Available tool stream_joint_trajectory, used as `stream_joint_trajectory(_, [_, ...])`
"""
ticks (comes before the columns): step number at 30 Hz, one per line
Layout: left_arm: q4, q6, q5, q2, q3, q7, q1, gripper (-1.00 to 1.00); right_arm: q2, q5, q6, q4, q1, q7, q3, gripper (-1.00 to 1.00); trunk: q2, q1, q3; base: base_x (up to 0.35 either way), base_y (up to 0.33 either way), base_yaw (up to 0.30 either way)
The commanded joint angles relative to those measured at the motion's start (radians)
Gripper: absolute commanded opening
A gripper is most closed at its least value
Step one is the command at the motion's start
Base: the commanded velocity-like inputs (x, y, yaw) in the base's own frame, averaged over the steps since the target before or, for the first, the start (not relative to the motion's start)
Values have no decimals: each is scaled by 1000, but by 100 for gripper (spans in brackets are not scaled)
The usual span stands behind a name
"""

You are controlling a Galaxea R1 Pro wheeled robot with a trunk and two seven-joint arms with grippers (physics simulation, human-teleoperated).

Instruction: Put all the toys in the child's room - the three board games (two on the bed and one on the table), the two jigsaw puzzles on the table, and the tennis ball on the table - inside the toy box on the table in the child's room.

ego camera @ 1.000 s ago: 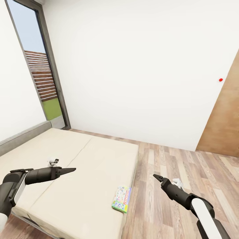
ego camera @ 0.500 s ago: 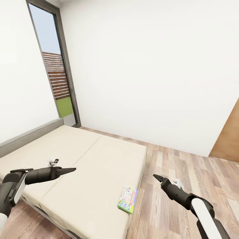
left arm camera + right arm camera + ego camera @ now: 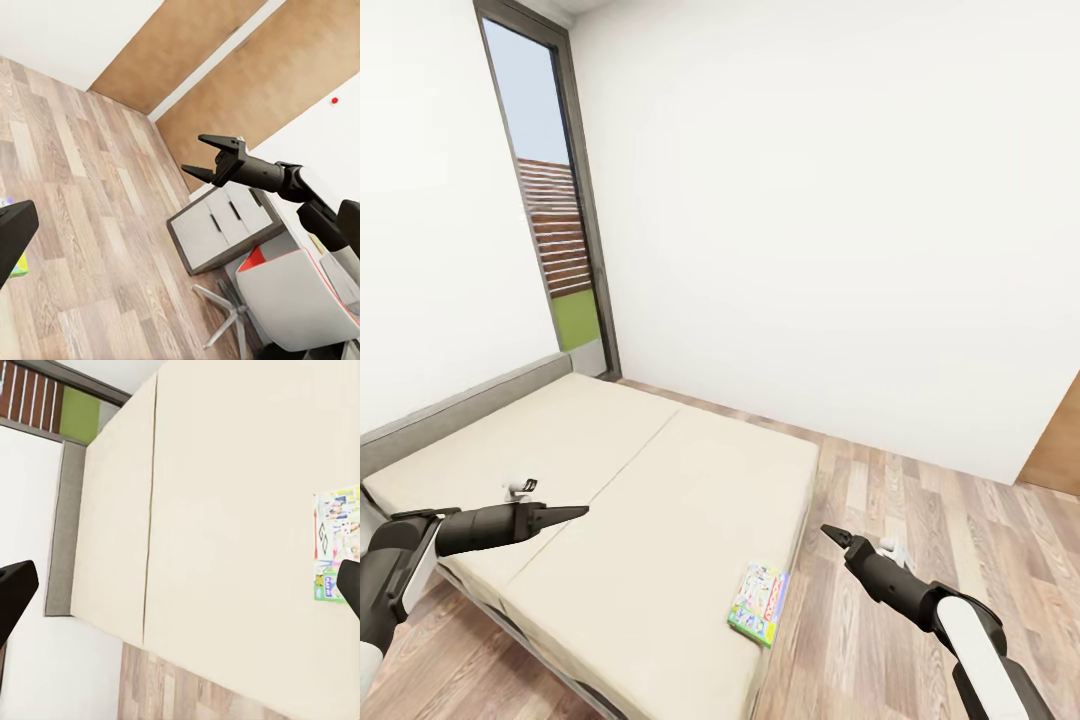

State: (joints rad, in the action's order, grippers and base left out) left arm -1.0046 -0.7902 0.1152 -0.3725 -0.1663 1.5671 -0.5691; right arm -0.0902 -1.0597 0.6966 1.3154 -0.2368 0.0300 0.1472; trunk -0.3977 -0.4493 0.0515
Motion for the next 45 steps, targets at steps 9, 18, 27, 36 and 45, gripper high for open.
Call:
stream_joint_trajectory(9, [0, -11, 0, 3, 1, 4, -1, 100, 0, -5, 4, 1, -1, 3, 0, 100, -2, -1, 2, 0, 0, 6])
stream_joint_trajectory(18, [0, -11, 0, 5, -1, 4, -1, 100, 0, -5, 4, 1, -1, 2, 0, 100, -2, -1, 2, 0, 0, 0])
stream_joint_trajectory(27, [0, -11, 0, 4, -1, 4, -1, 100, 0, -5, 4, 1, -1, 2, 0, 100, -2, -1, 2, 0, 0, 0])
stream_joint_trajectory(36, [0, -11, 0, 4, -1, 4, -1, 100, 0, -5, 4, 1, -1, 2, 0, 100, -2, -1, 2, 0, 0, 0])
stream_joint_trajectory(45, [0, -11, 0, 5, -1, 4, -1, 100, 0, -5, 4, 1, -1, 2, 0, 100, -2, -1, 2, 0, 0, 0])
